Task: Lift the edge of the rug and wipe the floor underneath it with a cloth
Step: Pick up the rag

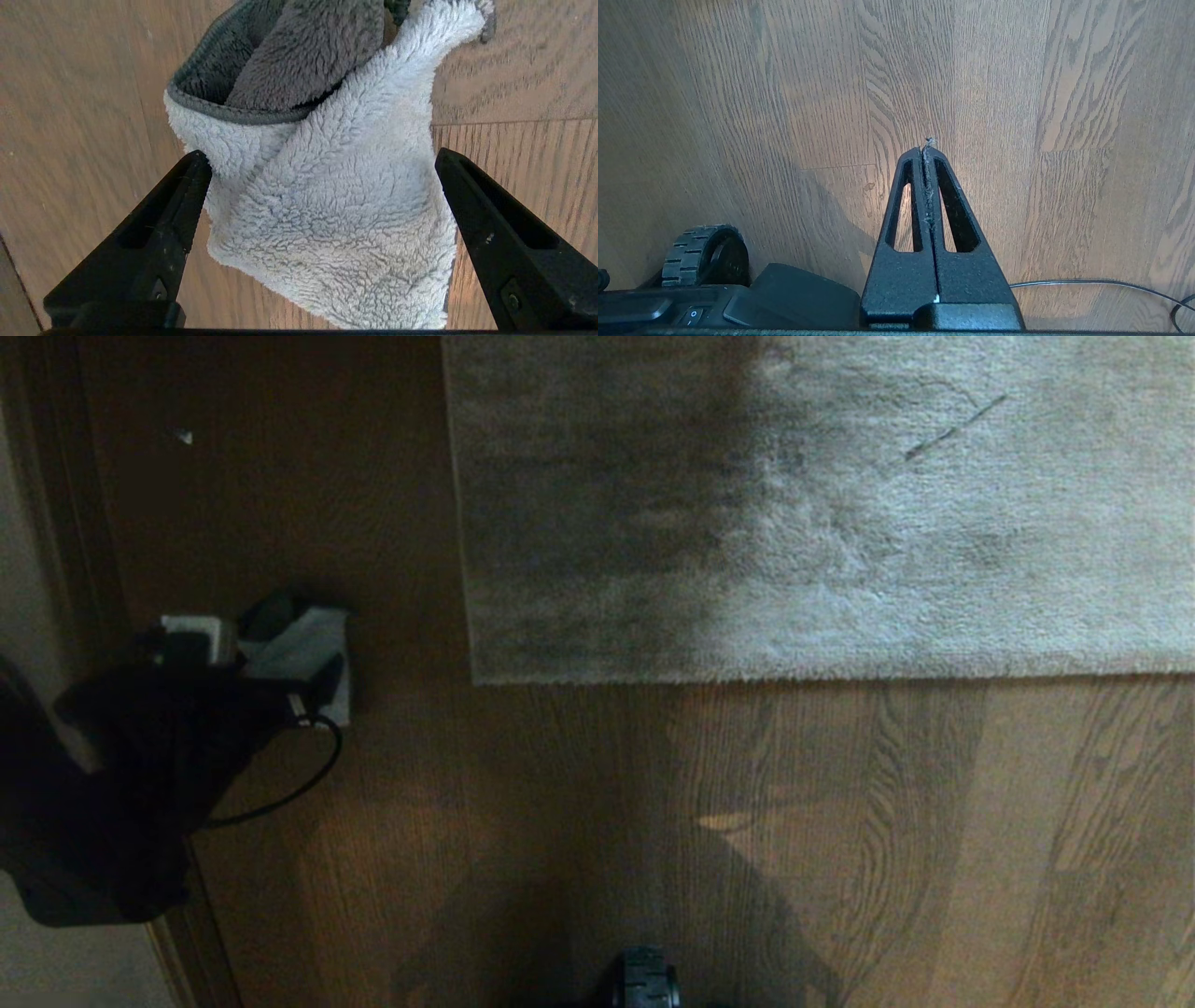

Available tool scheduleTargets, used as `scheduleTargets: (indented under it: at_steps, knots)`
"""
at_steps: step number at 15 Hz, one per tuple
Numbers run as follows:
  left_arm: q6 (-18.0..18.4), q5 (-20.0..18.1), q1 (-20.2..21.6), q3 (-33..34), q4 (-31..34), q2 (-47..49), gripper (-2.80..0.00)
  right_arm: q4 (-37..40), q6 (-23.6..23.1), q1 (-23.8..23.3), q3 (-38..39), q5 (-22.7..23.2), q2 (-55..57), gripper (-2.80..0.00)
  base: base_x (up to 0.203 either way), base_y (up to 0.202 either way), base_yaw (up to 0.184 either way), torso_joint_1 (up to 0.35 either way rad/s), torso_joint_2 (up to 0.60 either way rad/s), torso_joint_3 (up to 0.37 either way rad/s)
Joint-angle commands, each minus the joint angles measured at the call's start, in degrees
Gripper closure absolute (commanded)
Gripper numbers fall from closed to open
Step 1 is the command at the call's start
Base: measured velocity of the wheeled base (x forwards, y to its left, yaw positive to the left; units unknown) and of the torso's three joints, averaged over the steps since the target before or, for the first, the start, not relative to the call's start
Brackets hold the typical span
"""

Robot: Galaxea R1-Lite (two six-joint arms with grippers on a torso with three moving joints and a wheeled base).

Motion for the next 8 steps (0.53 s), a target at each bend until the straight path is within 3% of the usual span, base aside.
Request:
scheduleTargets:
  at_steps: [1,8]
  knots:
    - [-0.02,-0.01,0.03,-0.71,-2.64,0.39,-2.80,-0.01,0.01,0.00,0.00,-0.03,-0.02,0.00,0.000,0.000,0.000,0.000,0.00,0.000]
    - [0.07,-0.10,0.03,-1.06,-2.64,0.55,-2.80,-0.08,0.01,0.00,0.00,-0.03,-0.02,0.00,0.000,0.000,0.000,0.000,0.00,0.000]
